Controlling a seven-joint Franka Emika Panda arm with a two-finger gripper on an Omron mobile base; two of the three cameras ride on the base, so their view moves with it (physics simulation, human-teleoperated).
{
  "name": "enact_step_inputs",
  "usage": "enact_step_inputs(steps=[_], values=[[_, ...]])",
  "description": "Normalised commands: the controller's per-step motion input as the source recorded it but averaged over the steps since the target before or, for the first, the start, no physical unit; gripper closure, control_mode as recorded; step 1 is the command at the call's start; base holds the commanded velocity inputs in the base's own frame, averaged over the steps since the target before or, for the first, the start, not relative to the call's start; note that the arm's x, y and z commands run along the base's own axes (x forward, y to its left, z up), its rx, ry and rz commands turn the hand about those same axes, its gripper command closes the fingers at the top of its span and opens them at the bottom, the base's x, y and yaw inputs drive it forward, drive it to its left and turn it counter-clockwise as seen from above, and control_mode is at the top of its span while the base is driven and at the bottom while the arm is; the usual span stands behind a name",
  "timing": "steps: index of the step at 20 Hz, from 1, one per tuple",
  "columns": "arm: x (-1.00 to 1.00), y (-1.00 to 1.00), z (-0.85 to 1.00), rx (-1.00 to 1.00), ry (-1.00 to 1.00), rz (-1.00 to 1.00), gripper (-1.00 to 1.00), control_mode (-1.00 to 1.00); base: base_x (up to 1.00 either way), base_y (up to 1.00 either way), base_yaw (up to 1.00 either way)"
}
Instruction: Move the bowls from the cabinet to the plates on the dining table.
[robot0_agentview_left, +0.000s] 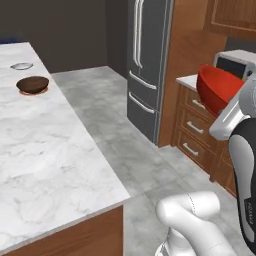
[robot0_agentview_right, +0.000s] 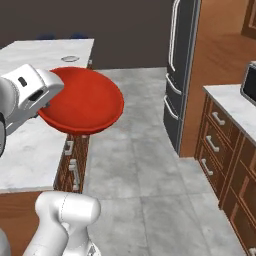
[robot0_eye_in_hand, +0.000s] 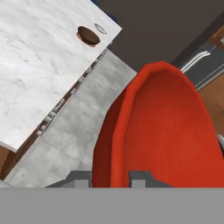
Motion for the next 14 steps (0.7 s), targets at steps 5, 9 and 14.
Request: enact_step_inputs(steps=[5,9,14], values=[[0.0,0.0,0.0,0.0,0.0,0.0,1.0,1.0,0.53,-0.34,0.29],[0.0,0.0,0.0,0.0,0.0,0.0,1.0,1.0,0.49,-0.37,0.29],[0.0,0.0,0.0,0.0,0.0,0.0,1.0,1.0,0.46,-0.41,0.28]])
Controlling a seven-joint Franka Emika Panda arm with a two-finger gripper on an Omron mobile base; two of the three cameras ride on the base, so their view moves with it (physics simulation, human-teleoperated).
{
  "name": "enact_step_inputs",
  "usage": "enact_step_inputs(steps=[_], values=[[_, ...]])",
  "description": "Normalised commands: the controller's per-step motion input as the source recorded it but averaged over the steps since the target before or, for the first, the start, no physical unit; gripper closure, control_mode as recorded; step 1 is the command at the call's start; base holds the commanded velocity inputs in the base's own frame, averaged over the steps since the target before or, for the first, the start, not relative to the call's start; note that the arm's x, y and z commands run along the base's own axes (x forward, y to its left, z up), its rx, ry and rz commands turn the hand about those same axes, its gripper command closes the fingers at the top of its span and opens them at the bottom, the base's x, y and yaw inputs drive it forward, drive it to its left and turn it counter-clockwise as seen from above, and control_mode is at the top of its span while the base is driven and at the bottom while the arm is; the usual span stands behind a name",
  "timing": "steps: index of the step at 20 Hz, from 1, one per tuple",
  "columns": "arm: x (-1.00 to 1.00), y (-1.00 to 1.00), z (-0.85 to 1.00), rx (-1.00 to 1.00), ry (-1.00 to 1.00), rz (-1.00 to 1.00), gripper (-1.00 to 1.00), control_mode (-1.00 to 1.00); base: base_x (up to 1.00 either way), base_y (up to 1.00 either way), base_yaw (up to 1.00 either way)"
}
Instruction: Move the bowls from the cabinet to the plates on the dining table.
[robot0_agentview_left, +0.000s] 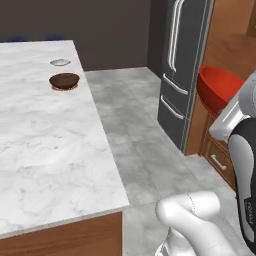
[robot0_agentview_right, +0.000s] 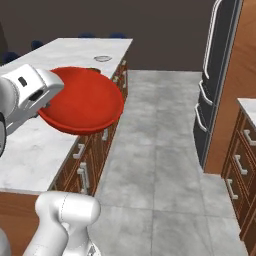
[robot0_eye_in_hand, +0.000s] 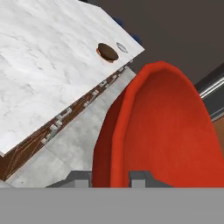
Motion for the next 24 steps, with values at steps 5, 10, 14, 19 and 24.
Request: enact_step_inputs(steps=[5,10,14,19,24], values=[[0.0,0.0,0.0,0.0,0.0,0.0,1.0,1.0,0.32,-0.66,0.21],[0.0,0.0,0.0,0.0,0.0,0.0,1.0,1.0,0.11,-0.86,0.15],[0.0,0.0,0.0,0.0,0.0,0.0,1.0,1.0,0.47,-0.59,0.17],[0.0,0.0,0.0,0.0,0.0,0.0,1.0,1.0,0.81,-0.32,0.19],[0.0,0.0,0.0,0.0,0.0,0.0,1.0,1.0,0.87,-0.29,0.18]])
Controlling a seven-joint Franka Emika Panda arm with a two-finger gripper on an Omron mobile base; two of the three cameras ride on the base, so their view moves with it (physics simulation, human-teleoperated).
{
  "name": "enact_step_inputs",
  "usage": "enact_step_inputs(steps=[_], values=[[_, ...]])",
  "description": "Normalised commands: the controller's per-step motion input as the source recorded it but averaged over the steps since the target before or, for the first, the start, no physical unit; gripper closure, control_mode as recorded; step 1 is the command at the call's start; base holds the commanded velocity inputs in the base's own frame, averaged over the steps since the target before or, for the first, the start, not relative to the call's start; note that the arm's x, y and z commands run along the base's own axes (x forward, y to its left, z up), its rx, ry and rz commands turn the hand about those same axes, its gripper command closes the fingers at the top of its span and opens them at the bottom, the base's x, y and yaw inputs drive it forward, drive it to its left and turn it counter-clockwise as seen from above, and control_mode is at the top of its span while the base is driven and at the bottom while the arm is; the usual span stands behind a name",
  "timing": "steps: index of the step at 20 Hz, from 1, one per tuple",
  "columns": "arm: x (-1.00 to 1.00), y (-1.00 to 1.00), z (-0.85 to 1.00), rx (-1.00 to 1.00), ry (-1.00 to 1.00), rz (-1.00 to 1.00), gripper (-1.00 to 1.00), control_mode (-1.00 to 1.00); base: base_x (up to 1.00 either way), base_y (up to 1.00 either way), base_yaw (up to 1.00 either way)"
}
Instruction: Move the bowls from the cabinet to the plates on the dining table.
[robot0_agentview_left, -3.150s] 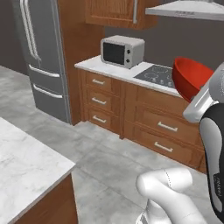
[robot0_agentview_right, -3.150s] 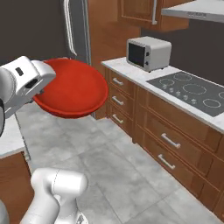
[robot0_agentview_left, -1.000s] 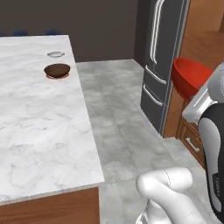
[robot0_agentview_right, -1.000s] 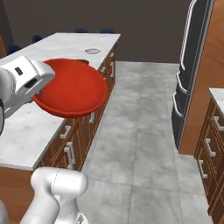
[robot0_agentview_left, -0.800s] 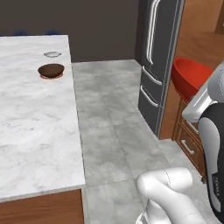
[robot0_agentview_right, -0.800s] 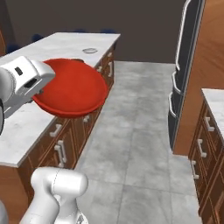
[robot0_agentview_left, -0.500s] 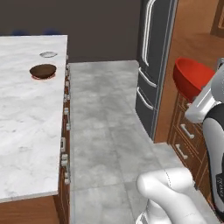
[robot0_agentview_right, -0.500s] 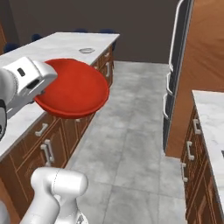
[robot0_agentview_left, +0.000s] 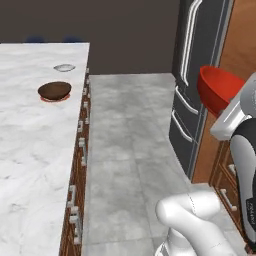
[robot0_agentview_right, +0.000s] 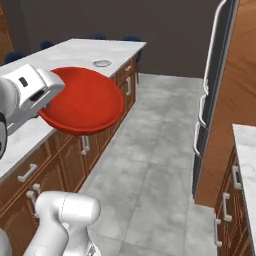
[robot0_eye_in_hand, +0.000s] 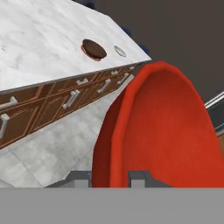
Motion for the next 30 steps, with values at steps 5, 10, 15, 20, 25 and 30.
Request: enact_step_inputs(steps=[5,10,15,20,25,30], values=[[0.0,0.0,0.0,0.0,0.0,0.0,1.0,1.0,0.82,-0.33,0.18],[0.0,0.0,0.0,0.0,0.0,0.0,1.0,1.0,0.78,-0.37,0.18],[0.0,0.0,0.0,0.0,0.0,0.0,1.0,1.0,0.75,-0.4,0.17],[0.0,0.0,0.0,0.0,0.0,0.0,1.0,1.0,0.7,-0.45,0.16],[0.0,0.0,0.0,0.0,0.0,0.0,1.0,1.0,0.66,-0.51,0.15],[0.0,0.0,0.0,0.0,0.0,0.0,1.0,1.0,0.64,-0.52,0.15]])
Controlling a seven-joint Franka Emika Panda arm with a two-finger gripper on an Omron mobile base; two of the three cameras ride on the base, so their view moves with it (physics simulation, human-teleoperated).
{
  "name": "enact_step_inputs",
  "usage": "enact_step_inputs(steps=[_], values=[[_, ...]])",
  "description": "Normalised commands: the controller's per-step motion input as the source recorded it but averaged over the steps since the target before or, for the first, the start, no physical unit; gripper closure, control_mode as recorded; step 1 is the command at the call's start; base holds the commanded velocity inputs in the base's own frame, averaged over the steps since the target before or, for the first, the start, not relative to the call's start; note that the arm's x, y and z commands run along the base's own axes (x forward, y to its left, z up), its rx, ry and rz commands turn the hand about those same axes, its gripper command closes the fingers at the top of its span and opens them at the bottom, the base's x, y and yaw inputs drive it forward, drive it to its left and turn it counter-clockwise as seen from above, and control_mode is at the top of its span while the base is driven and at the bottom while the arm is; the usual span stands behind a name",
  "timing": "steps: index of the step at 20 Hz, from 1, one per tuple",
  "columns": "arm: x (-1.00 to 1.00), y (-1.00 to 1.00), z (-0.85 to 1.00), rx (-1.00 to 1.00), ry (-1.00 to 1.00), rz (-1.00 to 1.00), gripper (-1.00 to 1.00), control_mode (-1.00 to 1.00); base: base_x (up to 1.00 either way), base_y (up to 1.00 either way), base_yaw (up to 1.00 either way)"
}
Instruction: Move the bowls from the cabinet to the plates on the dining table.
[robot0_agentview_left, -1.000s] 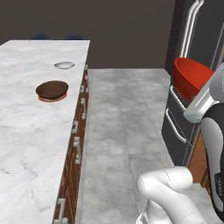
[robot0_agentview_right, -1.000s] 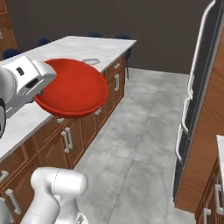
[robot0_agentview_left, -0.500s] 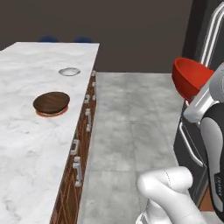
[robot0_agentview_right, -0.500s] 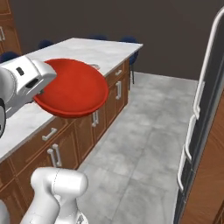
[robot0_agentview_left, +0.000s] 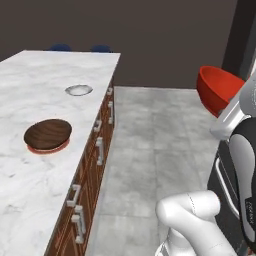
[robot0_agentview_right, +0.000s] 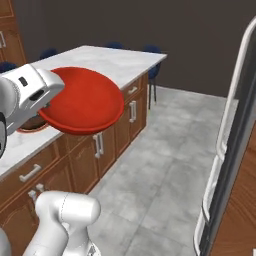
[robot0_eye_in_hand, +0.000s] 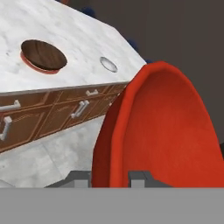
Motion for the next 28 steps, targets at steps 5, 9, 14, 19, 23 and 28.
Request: enact_step_inputs(steps=[5,9,14,19,23,28], values=[[0.0,0.0,0.0,0.0,0.0,0.0,1.0,1.0,0.65,-0.52,0.15],[0.0,0.0,0.0,0.0,0.0,0.0,1.0,1.0,0.63,-0.55,0.14],[0.0,0.0,0.0,0.0,0.0,0.0,1.0,1.0,0.63,-0.56,0.14],[0.0,0.0,0.0,0.0,0.0,0.0,1.0,1.0,0.64,-0.52,0.14],[0.0,0.0,0.0,0.0,0.0,0.0,1.0,1.0,0.62,-0.32,0.16],[0.0,0.0,0.0,0.0,0.0,0.0,1.0,1.0,0.62,-0.3,0.16]])
